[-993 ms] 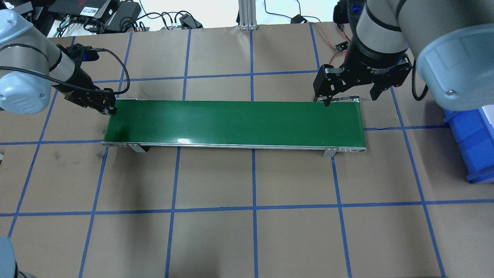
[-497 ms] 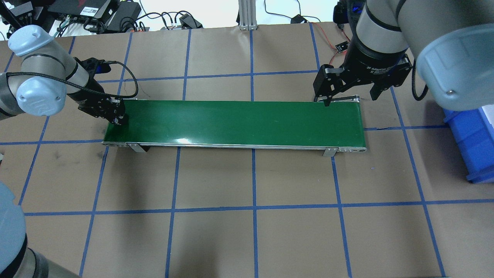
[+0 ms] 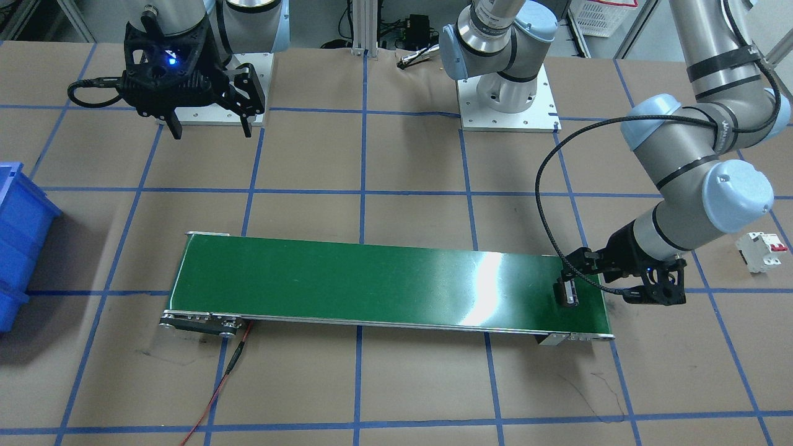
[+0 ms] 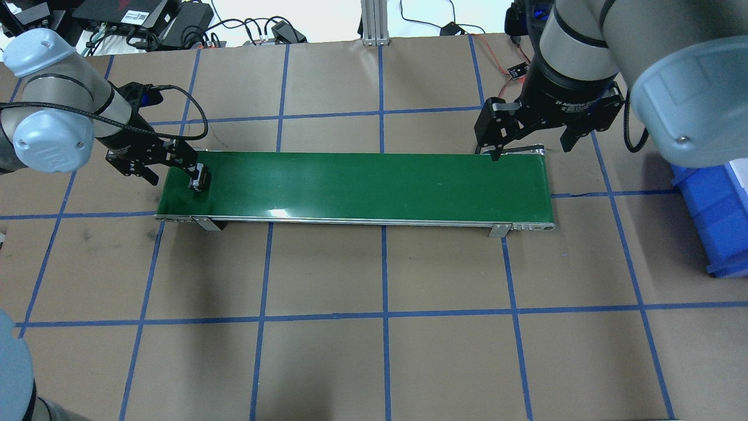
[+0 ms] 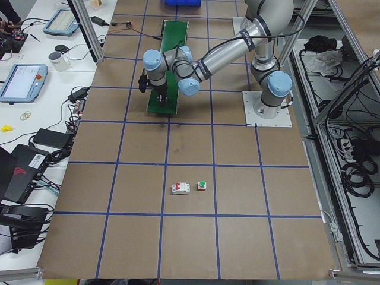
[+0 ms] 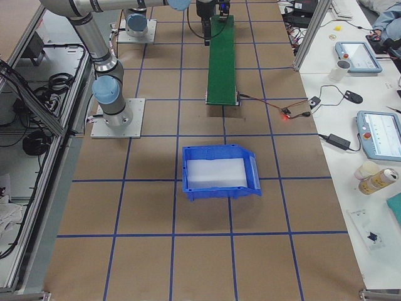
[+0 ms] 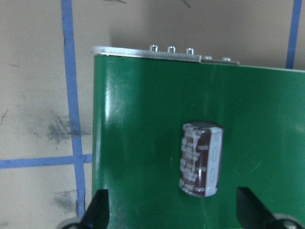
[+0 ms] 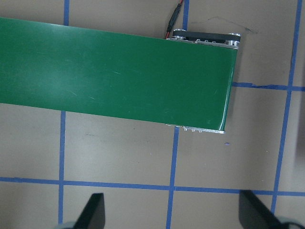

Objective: Move capacitor from left to right
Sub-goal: 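Carry the capacitor to the belt end nearest the left arm and lower it, then open the left gripper and raise it away from the capacitor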

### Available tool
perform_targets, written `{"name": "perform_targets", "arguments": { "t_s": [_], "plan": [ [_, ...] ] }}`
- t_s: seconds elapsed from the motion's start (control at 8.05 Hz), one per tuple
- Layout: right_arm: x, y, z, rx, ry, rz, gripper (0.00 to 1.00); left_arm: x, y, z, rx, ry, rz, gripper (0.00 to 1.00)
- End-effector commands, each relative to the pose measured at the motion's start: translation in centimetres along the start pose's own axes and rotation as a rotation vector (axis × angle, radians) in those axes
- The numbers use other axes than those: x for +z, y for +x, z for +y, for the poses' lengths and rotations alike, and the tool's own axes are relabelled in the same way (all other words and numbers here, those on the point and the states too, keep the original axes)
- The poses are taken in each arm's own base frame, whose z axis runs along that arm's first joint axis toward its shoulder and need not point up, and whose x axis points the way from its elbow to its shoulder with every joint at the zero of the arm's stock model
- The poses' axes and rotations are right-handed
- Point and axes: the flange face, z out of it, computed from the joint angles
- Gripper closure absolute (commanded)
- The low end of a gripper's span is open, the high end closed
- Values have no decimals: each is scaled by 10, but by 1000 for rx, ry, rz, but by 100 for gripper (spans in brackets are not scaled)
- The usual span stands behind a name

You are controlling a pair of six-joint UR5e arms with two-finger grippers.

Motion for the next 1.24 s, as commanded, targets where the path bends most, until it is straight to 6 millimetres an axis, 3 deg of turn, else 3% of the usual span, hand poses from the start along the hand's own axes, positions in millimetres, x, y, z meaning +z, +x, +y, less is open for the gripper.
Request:
{"name": "perform_targets", "arguments": {
  "t_s": [0.0,0.25,0.37,0.5,1.12],
  "plan": [
    [0,0,0,1,0,0,0,-52,23,24,9,35,-121,0],
    [0,0,0,1,0,-1,0,-98,53,60,-33,49,-126,0],
    [0,0,0,1,0,0,0,-122,61,80,-33,63,-134,0],
    [0,0,0,1,0,0,0,-133,62,95,-36,38,-163,0],
    [0,0,0,-1,0,0,0,-138,60,99,-71,42,-203,0]
  ]
}}
